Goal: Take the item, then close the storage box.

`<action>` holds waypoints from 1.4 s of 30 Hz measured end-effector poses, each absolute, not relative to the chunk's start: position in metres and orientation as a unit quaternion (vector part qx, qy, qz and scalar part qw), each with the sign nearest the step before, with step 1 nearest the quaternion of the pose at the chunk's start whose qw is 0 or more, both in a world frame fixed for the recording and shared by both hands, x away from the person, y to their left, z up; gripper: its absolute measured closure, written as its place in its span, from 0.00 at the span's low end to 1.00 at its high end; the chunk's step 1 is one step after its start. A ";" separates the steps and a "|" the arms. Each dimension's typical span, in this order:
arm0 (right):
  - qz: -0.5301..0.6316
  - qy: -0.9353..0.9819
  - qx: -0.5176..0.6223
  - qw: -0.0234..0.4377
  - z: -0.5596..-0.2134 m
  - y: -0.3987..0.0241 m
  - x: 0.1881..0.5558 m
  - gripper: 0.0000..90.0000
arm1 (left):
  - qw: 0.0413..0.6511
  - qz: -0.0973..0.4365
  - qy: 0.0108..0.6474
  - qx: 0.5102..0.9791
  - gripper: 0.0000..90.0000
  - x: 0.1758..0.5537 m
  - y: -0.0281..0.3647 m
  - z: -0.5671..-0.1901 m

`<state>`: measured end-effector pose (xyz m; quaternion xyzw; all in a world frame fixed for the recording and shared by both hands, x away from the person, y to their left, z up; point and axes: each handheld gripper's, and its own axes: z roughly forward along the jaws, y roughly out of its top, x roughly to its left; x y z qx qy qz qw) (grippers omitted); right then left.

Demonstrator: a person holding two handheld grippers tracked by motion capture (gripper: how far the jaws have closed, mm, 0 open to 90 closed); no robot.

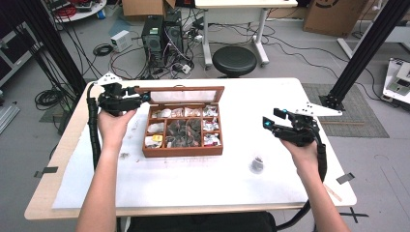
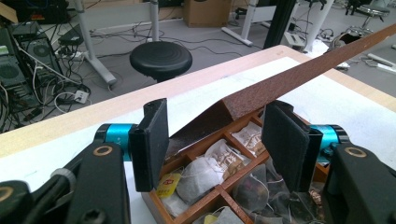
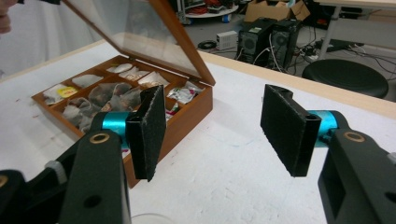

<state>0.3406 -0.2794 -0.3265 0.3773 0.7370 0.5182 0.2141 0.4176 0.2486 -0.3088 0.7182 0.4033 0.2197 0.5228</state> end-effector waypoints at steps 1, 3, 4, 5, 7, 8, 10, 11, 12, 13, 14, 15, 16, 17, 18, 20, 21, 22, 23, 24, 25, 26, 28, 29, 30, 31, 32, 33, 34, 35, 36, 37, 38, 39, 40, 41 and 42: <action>0.518 0.736 0.381 0.214 -0.326 -0.280 0.343 0.45 | 0.523 0.220 0.404 0.718 0.46 0.417 0.249 -0.309; 0.519 0.730 0.388 0.216 -0.327 -0.283 0.346 0.43 | 0.522 0.220 0.404 0.718 0.46 0.417 0.249 -0.309; 0.519 0.729 0.391 0.216 -0.327 -0.283 0.347 0.43 | 0.522 0.220 0.404 0.718 0.46 0.417 0.249 -0.309; 0.520 0.727 0.394 0.215 -0.328 -0.285 0.348 0.42 | 0.523 0.219 0.404 0.718 0.46 0.417 0.249 -0.309; 0.519 0.725 0.398 0.217 -0.328 -0.287 0.349 0.42 | 0.524 0.220 0.403 0.717 0.46 0.418 0.249 -0.309; 0.519 0.724 0.400 0.219 -0.328 -0.288 0.349 0.42 | 0.524 0.220 0.404 0.717 0.46 0.418 0.249 -0.309; 0.518 0.721 0.403 0.220 -0.329 -0.290 0.349 0.42 | 0.524 0.220 0.404 0.717 0.46 0.418 0.248 -0.309; 0.519 0.720 0.404 0.221 -0.329 -0.292 0.349 0.42 | 0.523 0.220 0.405 0.717 0.46 0.417 0.248 -0.309; 0.519 0.719 0.406 0.222 -0.329 -0.293 0.349 0.42 | 0.523 0.220 0.404 0.718 0.46 0.417 0.248 -0.309; 0.520 0.717 0.407 0.222 -0.329 -0.295 0.349 0.42 | 0.522 0.220 0.404 0.718 0.46 0.417 0.248 -0.309; 0.520 0.716 0.409 0.222 -0.329 -0.296 0.349 0.42 | 0.521 0.219 0.404 0.719 0.46 0.417 0.249 -0.309; 0.521 0.715 0.410 0.224 -0.329 -0.297 0.349 0.42 | 0.521 0.219 0.405 0.719 0.46 0.417 0.248 -0.309; 0.521 0.714 0.410 0.225 -0.329 -0.298 0.349 0.42 | 0.521 0.219 0.405 0.719 0.46 0.417 0.248 -0.309; 0.521 0.713 0.411 0.226 -0.329 -0.299 0.349 0.42 | 0.521 0.220 0.405 0.719 0.46 0.417 0.248 -0.309; 0.521 0.712 0.412 0.226 -0.328 -0.299 0.349 0.42 | 0.520 0.220 0.405 0.719 0.46 0.416 0.248 -0.308; 0.521 0.711 0.413 0.227 -0.328 -0.301 0.349 0.42 | 0.520 0.221 0.406 0.719 0.46 0.416 0.248 -0.308; 0.522 0.711 0.413 0.228 -0.328 -0.301 0.348 0.42 | 0.520 0.220 0.406 0.718 0.46 0.416 0.247 -0.308; 0.522 0.710 0.414 0.228 -0.328 -0.302 0.348 0.42 | 0.520 0.220 0.407 0.718 0.46 0.416 0.247 -0.308; 0.523 0.709 0.414 0.229 -0.328 -0.302 0.349 0.42 | 0.520 0.220 0.407 0.718 0.46 0.416 0.247 -0.308; 0.523 0.708 0.415 0.228 -0.328 -0.303 0.349 0.42 | 0.520 0.220 0.407 0.718 0.46 0.416 0.247 -0.308; 0.524 0.708 0.415 0.227 -0.328 -0.303 0.349 0.42 | 0.520 0.220 0.407 0.718 0.46 0.416 0.247 -0.308; 0.524 0.708 0.415 0.228 -0.328 -0.303 0.349 0.42 | 0.520 0.219 0.408 0.718 0.46 0.416 0.247 -0.308; 0.524 0.708 0.416 0.227 -0.328 -0.303 0.350 0.42 | 0.519 0.217 0.411 0.717 0.46 0.416 0.247 -0.308; 0.525 0.708 0.416 0.227 -0.328 -0.303 0.350 0.42 | 0.519 0.217 0.411 0.717 0.46 0.415 0.247 -0.308; 0.526 0.707 0.416 0.227 -0.328 -0.303 0.351 0.42 | 0.519 0.218 0.411 0.717 0.46 0.415 0.247 -0.308; 0.526 0.707 0.415 0.226 -0.328 -0.304 0.351 0.42 | 0.518 0.218 0.411 0.718 0.46 0.415 0.247 -0.308; 0.528 0.705 0.416 0.224 -0.328 -0.304 0.351 0.42 | 0.518 0.218 0.413 0.717 0.46 0.414 0.247 -0.308; 0.530 0.705 0.416 0.223 -0.328 -0.304 0.351 0.42 | 0.518 0.218 0.414 0.717 0.46 0.414 0.247 -0.309; 0.531 0.704 0.416 0.223 -0.328 -0.304 0.351 0.42 | 0.518 0.218 0.415 0.716 0.46 0.414 0.246 -0.309; 0.532 0.703 0.417 0.222 -0.328 -0.304 0.351 0.42 | 0.518 0.217 0.416 0.715 0.46 0.413 0.246 -0.309; 0.532 0.703 0.417 0.221 -0.328 -0.305 0.351 0.42 | 0.517 0.217 0.418 0.715 0.46 0.413 0.246 -0.309; 0.532 0.703 0.417 0.221 -0.328 -0.305 0.352 0.42 | 0.518 0.216 0.420 0.713 0.46 0.413 0.246 -0.309; 0.533 0.702 0.417 0.222 -0.328 -0.305 0.352 0.42 | 0.517 0.215 0.422 0.713 0.46 0.412 0.246 -0.309; 0.533 0.702 0.417 0.221 -0.328 -0.305 0.352 0.42 | 0.518 0.214 0.424 0.711 0.46 0.412 0.246 -0.309; 0.533 0.702 0.418 0.219 -0.328 -0.305 0.353 0.42 | 0.517 0.214 0.426 0.711 0.46 0.412 0.245 -0.310; 0.534 0.702 0.417 0.220 -0.328 -0.304 0.353 0.42 | 0.517 0.212 0.430 0.710 0.45 0.411 0.245 -0.310; 0.534 0.702 0.417 0.220 -0.328 -0.304 0.353 0.42 | 0.517 0.209 0.433 0.708 0.45 0.411 0.245 -0.310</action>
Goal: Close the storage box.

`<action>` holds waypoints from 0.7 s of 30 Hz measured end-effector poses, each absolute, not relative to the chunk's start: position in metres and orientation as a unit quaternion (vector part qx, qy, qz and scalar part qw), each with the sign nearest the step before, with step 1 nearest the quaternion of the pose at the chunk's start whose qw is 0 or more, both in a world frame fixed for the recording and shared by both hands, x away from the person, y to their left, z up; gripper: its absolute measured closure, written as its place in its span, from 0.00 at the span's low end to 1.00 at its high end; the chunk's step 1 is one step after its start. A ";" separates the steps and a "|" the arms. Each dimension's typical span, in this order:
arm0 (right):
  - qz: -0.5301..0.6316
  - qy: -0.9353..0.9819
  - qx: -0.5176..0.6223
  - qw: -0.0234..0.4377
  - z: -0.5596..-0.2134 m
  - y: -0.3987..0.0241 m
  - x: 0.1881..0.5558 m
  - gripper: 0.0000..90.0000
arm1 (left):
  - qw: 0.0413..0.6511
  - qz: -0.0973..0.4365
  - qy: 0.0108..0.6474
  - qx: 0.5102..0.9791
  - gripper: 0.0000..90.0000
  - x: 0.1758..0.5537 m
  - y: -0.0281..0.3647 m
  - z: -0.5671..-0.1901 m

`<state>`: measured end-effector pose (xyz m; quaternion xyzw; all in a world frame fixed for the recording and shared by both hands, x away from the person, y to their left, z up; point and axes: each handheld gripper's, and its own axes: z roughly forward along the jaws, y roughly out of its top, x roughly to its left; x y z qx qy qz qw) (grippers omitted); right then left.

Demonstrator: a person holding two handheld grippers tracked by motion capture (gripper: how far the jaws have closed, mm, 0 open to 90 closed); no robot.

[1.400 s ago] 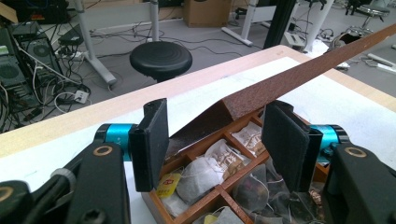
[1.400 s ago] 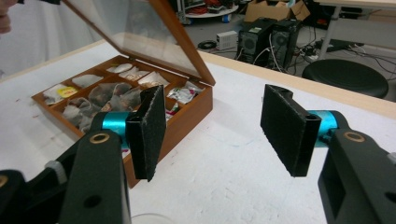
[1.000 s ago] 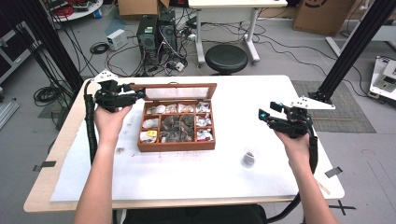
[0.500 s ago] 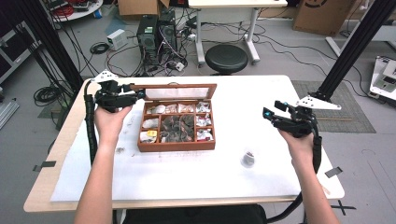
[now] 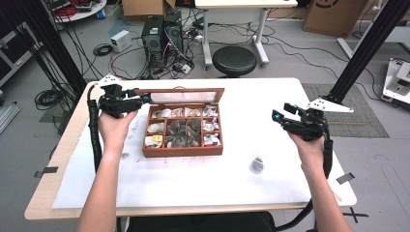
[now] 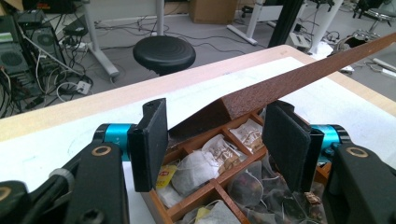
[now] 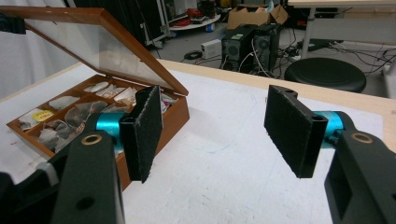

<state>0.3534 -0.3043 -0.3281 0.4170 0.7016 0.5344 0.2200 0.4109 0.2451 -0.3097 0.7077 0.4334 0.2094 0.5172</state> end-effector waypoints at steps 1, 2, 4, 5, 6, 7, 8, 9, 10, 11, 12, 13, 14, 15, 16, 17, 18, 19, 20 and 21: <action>0.533 0.702 0.416 0.221 -0.328 -0.304 0.354 0.42 | 0.517 0.209 0.435 0.708 0.45 0.411 0.245 -0.310; 0.534 0.702 0.416 0.221 -0.328 -0.304 0.354 0.42 | 0.516 0.209 0.436 0.707 0.45 0.410 0.245 -0.310; 0.534 0.703 0.416 0.219 -0.328 -0.304 0.354 0.42 | 0.516 0.209 0.439 0.705 0.45 0.409 0.244 -0.310; 0.534 0.703 0.416 0.219 -0.328 -0.303 0.354 0.42 | 0.516 0.207 0.440 0.705 0.45 0.409 0.244 -0.310; 0.534 0.702 0.416 0.219 -0.328 -0.303 0.354 0.42 | 0.515 0.206 0.441 0.705 0.45 0.409 0.244 -0.310; 0.534 0.702 0.416 0.220 -0.328 -0.303 0.354 0.42 | 0.516 0.205 0.443 0.704 0.45 0.408 0.244 -0.311; 0.534 0.702 0.416 0.220 -0.328 -0.303 0.354 0.42 | 0.517 0.204 0.444 0.703 0.44 0.407 0.244 -0.311; 0.534 0.702 0.416 0.220 -0.328 -0.303 0.354 0.42 | 0.517 0.203 0.444 0.703 0.44 0.407 0.244 -0.311; 0.534 0.702 0.416 0.220 -0.328 -0.303 0.354 0.42 | 0.518 0.203 0.443 0.703 0.43 0.406 0.243 -0.312; 0.534 0.702 0.416 0.220 -0.328 -0.303 0.354 0.42 | 0.517 0.204 0.442 0.704 0.42 0.406 0.243 -0.312; 0.534 0.702 0.417 0.220 -0.328 -0.303 0.354 0.42 | 0.516 0.206 0.441 0.705 0.42 0.405 0.243 -0.312; 0.535 0.701 0.417 0.220 -0.328 -0.303 0.354 0.42 | 0.515 0.206 0.441 0.706 0.42 0.404 0.243 -0.312; 0.535 0.701 0.417 0.220 -0.328 -0.303 0.354 0.42 | 0.514 0.205 0.440 0.707 0.42 0.403 0.243 -0.313; 0.536 0.701 0.417 0.220 -0.328 -0.303 0.354 0.42 | 0.514 0.203 0.443 0.706 0.42 0.402 0.243 -0.314; 0.536 0.700 0.417 0.220 -0.328 -0.303 0.354 0.42 | 0.514 0.201 0.444 0.706 0.42 0.401 0.243 -0.314; 0.536 0.700 0.417 0.220 -0.328 -0.302 0.354 0.42 | 0.514 0.200 0.445 0.705 0.41 0.400 0.243 -0.315; 0.536 0.700 0.417 0.221 -0.328 -0.302 0.354 0.42 | 0.514 0.197 0.447 0.705 0.41 0.400 0.243 -0.315; 0.537 0.699 0.417 0.221 -0.328 -0.302 0.354 0.42 | 0.513 0.195 0.449 0.705 0.41 0.399 0.243 -0.316; 0.537 0.699 0.417 0.222 -0.328 -0.302 0.354 0.42 | 0.512 0.194 0.451 0.705 0.41 0.398 0.243 -0.316; 0.537 0.699 0.416 0.222 -0.328 -0.302 0.354 0.42 | 0.511 0.193 0.453 0.705 0.41 0.397 0.243 -0.316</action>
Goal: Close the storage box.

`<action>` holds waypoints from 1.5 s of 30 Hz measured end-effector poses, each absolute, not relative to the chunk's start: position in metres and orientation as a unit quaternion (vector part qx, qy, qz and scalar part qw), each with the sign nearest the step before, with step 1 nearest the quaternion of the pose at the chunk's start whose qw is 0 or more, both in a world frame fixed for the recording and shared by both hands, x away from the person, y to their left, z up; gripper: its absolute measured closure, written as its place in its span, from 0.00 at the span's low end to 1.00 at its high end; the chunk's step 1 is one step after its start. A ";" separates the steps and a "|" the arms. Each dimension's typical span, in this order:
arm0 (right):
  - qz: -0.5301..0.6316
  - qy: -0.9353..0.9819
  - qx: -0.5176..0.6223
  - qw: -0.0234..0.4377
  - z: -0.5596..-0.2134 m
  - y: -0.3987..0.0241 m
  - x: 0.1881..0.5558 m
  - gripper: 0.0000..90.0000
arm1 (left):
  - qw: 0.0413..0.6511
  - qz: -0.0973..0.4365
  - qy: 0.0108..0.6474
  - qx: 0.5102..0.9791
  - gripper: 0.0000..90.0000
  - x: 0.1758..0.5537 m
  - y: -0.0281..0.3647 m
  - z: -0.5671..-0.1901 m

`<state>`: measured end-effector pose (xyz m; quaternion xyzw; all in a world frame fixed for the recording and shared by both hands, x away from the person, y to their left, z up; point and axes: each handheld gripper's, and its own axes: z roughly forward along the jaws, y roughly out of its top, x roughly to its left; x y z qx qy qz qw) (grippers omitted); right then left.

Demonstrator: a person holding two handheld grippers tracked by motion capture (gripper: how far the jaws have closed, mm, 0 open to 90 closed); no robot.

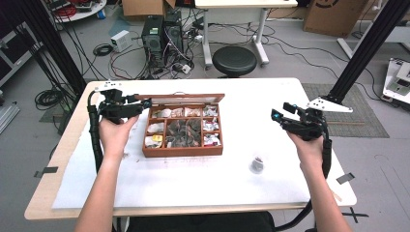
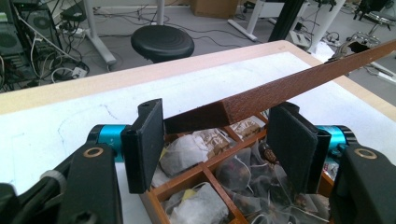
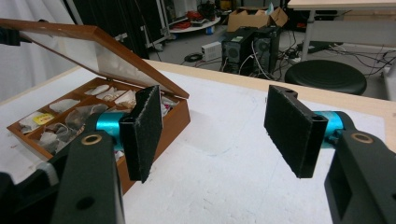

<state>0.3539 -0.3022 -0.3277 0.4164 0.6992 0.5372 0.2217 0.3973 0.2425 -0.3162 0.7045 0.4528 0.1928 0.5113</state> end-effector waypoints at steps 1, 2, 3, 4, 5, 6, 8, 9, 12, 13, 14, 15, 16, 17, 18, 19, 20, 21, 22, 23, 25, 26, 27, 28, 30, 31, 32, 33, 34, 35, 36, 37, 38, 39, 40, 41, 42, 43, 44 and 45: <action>0.537 0.699 0.417 0.222 -0.328 -0.302 0.354 0.42 | 0.510 0.193 0.455 0.704 0.41 0.397 0.242 -0.316; 0.537 0.699 0.417 0.222 -0.328 -0.302 0.354 0.42 | 0.509 0.193 0.456 0.703 0.41 0.396 0.242 -0.317; 0.537 0.699 0.417 0.222 -0.328 -0.302 0.354 0.42 | 0.509 0.193 0.457 0.703 0.41 0.395 0.242 -0.317; 0.537 0.699 0.417 0.221 -0.328 -0.302 0.354 0.42 | 0.509 0.192 0.458 0.703 0.41 0.394 0.242 -0.318; 0.537 0.699 0.417 0.222 -0.328 -0.302 0.354 0.42 | 0.509 0.191 0.458 0.703 0.41 0.394 0.242 -0.318; 0.537 0.699 0.417 0.222 -0.328 -0.302 0.354 0.42 | 0.511 0.188 0.460 0.702 0.41 0.394 0.242 -0.319; 0.537 0.699 0.416 0.223 -0.328 -0.302 0.354 0.42 | 0.511 0.185 0.462 0.700 0.41 0.392 0.242 -0.320; 0.537 0.699 0.416 0.223 -0.328 -0.302 0.354 0.42 | 0.511 0.183 0.464 0.700 0.41 0.391 0.242 -0.321; 0.537 0.699 0.417 0.222 -0.328 -0.302 0.354 0.42 | 0.511 0.178 0.468 0.698 0.41 0.389 0.242 -0.323; 0.537 0.699 0.417 0.223 -0.328 -0.302 0.354 0.42 | 0.511 0.177 0.468 0.699 0.41 0.389 0.242 -0.324; 0.537 0.699 0.417 0.223 -0.328 -0.302 0.354 0.42 | 0.512 0.174 0.469 0.698 0.41 0.388 0.243 -0.325; 0.537 0.698 0.417 0.223 -0.328 -0.302 0.354 0.42 | 0.512 0.173 0.469 0.698 0.41 0.387 0.243 -0.325; 0.537 0.698 0.417 0.224 -0.328 -0.302 0.354 0.42 | 0.512 0.171 0.470 0.698 0.41 0.386 0.243 -0.326; 0.537 0.698 0.417 0.223 -0.328 -0.302 0.354 0.42 | 0.513 0.170 0.470 0.698 0.41 0.385 0.243 -0.327; 0.537 0.698 0.417 0.224 -0.328 -0.302 0.354 0.42 | 0.513 0.169 0.470 0.698 0.41 0.385 0.244 -0.328; 0.537 0.698 0.417 0.224 -0.328 -0.302 0.354 0.42 | 0.515 0.168 0.469 0.698 0.41 0.384 0.244 -0.329; 0.537 0.698 0.417 0.225 -0.328 -0.302 0.354 0.42 | 0.515 0.167 0.469 0.698 0.41 0.383 0.244 -0.330; 0.538 0.697 0.418 0.224 -0.328 -0.302 0.354 0.42 | 0.516 0.167 0.468 0.698 0.41 0.383 0.245 -0.331; 0.537 0.698 0.418 0.224 -0.328 -0.302 0.354 0.42 | 0.516 0.166 0.468 0.698 0.41 0.382 0.245 -0.332; 0.537 0.698 0.418 0.223 -0.328 -0.302 0.354 0.42 | 0.516 0.165 0.469 0.698 0.41 0.381 0.245 -0.333; 0.537 0.698 0.418 0.224 -0.328 -0.301 0.354 0.42 | 0.517 0.164 0.467 0.698 0.41 0.380 0.245 -0.335; 0.537 0.698 0.418 0.224 -0.328 -0.301 0.354 0.42 | 0.518 0.162 0.467 0.698 0.41 0.379 0.246 -0.336; 0.537 0.698 0.417 0.225 -0.328 -0.301 0.354 0.42 | 0.519 0.160 0.466 0.698 0.41 0.378 0.246 -0.337; 0.537 0.698 0.417 0.224 -0.328 -0.301 0.354 0.42 | 0.521 0.158 0.466 0.697 0.41 0.377 0.247 -0.338; 0.536 0.699 0.417 0.224 -0.329 -0.301 0.354 0.42 | 0.520 0.155 0.465 0.700 0.41 0.376 0.247 -0.340; 0.536 0.698 0.417 0.224 -0.329 -0.301 0.354 0.42 | 0.520 0.154 0.466 0.700 0.41 0.375 0.247 -0.341; 0.536 0.699 0.418 0.223 -0.329 -0.301 0.354 0.42 | 0.519 0.154 0.465 0.700 0.41 0.375 0.247 -0.342; 0.536 0.699 0.418 0.223 -0.329 -0.301 0.354 0.42 | 0.519 0.154 0.465 0.701 0.41 0.374 0.247 -0.342; 0.536 0.699 0.418 0.223 -0.329 -0.300 0.354 0.42 | 0.518 0.154 0.465 0.702 0.41 0.373 0.247 -0.343; 0.535 0.700 0.417 0.224 -0.329 -0.300 0.355 0.42 | 0.517 0.154 0.464 0.703 0.41 0.373 0.247 -0.344; 0.535 0.700 0.417 0.224 -0.329 -0.300 0.355 0.42 | 0.517 0.155 0.463 0.703 0.41 0.372 0.247 -0.345; 0.536 0.700 0.416 0.224 -0.329 -0.300 0.355 0.42 | 0.515 0.154 0.463 0.705 0.41 0.371 0.247 -0.345; 0.536 0.700 0.416 0.224 -0.329 -0.300 0.354 0.42 | 0.516 0.154 0.462 0.705 0.41 0.371 0.247 -0.346; 0.536 0.700 0.416 0.225 -0.329 -0.300 0.354 0.42 | 0.515 0.154 0.462 0.705 0.41 0.370 0.247 -0.347; 0.535 0.700 0.416 0.224 -0.329 -0.300 0.354 0.42 | 0.514 0.153 0.462 0.706 0.41 0.369 0.247 -0.348; 0.536 0.700 0.416 0.224 -0.329 -0.300 0.354 0.42 | 0.513 0.153 0.460 0.708 0.41 0.368 0.248 -0.349; 0.535 0.700 0.416 0.224 -0.329 -0.300 0.354 0.42 | 0.513 0.151 0.461 0.708 0.41 0.367 0.248 -0.350; 0.535 0.700 0.417 0.223 -0.329 -0.299 0.354 0.42 | 0.513 0.151 0.460 0.709 0.41 0.367 0.248 -0.352; 0.536 0.700 0.417 0.223 -0.329 -0.299 0.355 0.42 | 0.511 0.151 0.458 0.712 0.41 0.366 0.248 -0.352; 0.535 0.700 0.417 0.224 -0.330 -0.299 0.355 0.42 | 0.510 0.152 0.458 0.712 0.41 0.365 0.248 -0.353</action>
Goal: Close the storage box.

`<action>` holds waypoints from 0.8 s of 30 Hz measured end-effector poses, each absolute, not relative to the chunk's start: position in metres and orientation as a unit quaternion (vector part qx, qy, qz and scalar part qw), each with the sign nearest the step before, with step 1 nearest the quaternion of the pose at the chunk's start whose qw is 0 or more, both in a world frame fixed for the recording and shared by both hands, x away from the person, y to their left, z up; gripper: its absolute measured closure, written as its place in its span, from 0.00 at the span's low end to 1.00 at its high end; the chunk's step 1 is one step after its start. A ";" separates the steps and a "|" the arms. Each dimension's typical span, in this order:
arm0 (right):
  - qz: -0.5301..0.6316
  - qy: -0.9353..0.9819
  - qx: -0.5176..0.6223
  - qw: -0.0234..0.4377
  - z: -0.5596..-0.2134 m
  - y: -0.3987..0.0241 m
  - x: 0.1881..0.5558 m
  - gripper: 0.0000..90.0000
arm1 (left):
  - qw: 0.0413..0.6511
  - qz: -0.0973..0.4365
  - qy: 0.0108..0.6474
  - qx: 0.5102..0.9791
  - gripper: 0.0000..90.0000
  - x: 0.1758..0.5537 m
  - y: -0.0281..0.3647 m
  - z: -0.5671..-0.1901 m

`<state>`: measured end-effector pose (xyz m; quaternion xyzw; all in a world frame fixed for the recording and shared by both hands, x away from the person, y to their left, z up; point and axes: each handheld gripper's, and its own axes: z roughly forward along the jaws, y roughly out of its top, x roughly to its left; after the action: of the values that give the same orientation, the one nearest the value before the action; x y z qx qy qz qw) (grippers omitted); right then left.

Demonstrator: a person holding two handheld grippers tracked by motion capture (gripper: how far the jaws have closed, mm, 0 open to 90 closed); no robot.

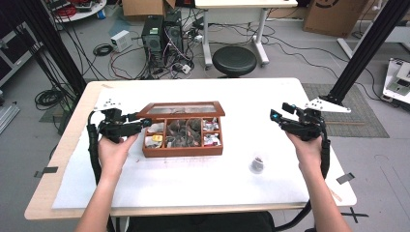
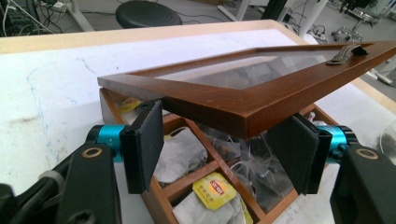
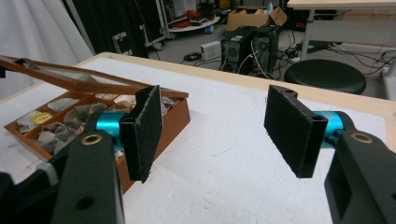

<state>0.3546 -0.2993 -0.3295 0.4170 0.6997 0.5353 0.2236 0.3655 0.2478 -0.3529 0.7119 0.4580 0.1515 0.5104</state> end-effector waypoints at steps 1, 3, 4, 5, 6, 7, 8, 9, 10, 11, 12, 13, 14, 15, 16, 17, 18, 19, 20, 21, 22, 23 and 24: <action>0.535 0.700 0.417 0.224 -0.329 -0.299 0.355 0.42 | 0.510 0.152 0.458 0.712 0.41 0.364 0.248 -0.354; 0.535 0.700 0.417 0.224 -0.329 -0.299 0.354 0.42 | 0.509 0.151 0.457 0.713 0.41 0.363 0.248 -0.356; 0.535 0.700 0.417 0.225 -0.329 -0.299 0.354 0.42 | 0.509 0.151 0.457 0.714 0.41 0.363 0.248 -0.357; 0.535 0.700 0.417 0.225 -0.329 -0.299 0.354 0.42 | 0.509 0.150 0.457 0.714 0.41 0.362 0.248 -0.358; 0.534 0.701 0.416 0.225 -0.330 -0.299 0.355 0.42 | 0.508 0.150 0.458 0.714 0.41 0.361 0.248 -0.359; 0.534 0.701 0.416 0.225 -0.330 -0.299 0.355 0.42 | 0.509 0.149 0.457 0.714 0.41 0.361 0.248 -0.360; 0.534 0.701 0.416 0.225 -0.330 -0.299 0.355 0.42 | 0.508 0.151 0.456 0.715 0.41 0.360 0.248 -0.361; 0.534 0.701 0.416 0.225 -0.330 -0.299 0.355 0.42 | 0.507 0.150 0.457 0.716 0.41 0.359 0.248 -0.362; 0.535 0.700 0.416 0.224 -0.330 -0.299 0.355 0.42 | 0.507 0.150 0.456 0.716 0.41 0.359 0.248 -0.363; 0.535 0.700 0.416 0.225 -0.330 -0.299 0.355 0.42 | 0.507 0.149 0.456 0.716 0.41 0.358 0.248 -0.364; 0.534 0.700 0.417 0.225 -0.330 -0.299 0.355 0.42 | 0.507 0.149 0.455 0.717 0.41 0.358 0.248 -0.365; 0.534 0.700 0.416 0.225 -0.330 -0.299 0.355 0.42 | 0.508 0.149 0.456 0.716 0.41 0.357 0.248 -0.366; 0.534 0.700 0.416 0.225 -0.330 -0.299 0.355 0.42 | 0.508 0.149 0.455 0.716 0.41 0.357 0.248 -0.366; 0.534 0.700 0.417 0.225 -0.330 -0.299 0.355 0.42 | 0.508 0.148 0.455 0.717 0.41 0.356 0.249 -0.367; 0.534 0.699 0.418 0.225 -0.330 -0.299 0.354 0.42 | 0.508 0.148 0.454 0.717 0.41 0.356 0.249 -0.367; 0.535 0.699 0.417 0.226 -0.329 -0.299 0.354 0.42 | 0.508 0.149 0.452 0.718 0.41 0.355 0.249 -0.367; 0.535 0.699 0.417 0.227 -0.329 -0.300 0.354 0.42 | 0.508 0.148 0.453 0.717 0.41 0.355 0.249 -0.368; 0.535 0.699 0.417 0.227 -0.329 -0.300 0.354 0.42 | 0.509 0.149 0.452 0.717 0.41 0.354 0.249 -0.369; 0.535 0.699 0.417 0.227 -0.329 -0.300 0.354 0.42 | 0.508 0.149 0.452 0.718 0.41 0.353 0.249 -0.369; 0.535 0.699 0.418 0.226 -0.329 -0.300 0.354 0.42 | 0.509 0.149 0.452 0.717 0.41 0.353 0.249 -0.370; 0.535 0.699 0.418 0.227 -0.329 -0.300 0.354 0.42 | 0.508 0.149 0.451 0.718 0.41 0.352 0.249 -0.370; 0.535 0.699 0.417 0.227 -0.329 -0.300 0.354 0.42 | 0.509 0.149 0.450 0.718 0.41 0.352 0.249 -0.371; 0.535 0.698 0.418 0.227 -0.329 -0.300 0.354 0.42 | 0.509 0.150 0.450 0.718 0.42 0.351 0.249 -0.372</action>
<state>0.3539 -0.3001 -0.3292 0.4183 0.6982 0.5349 0.2266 0.3510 0.2494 -0.3719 0.7181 0.4502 0.1500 0.5091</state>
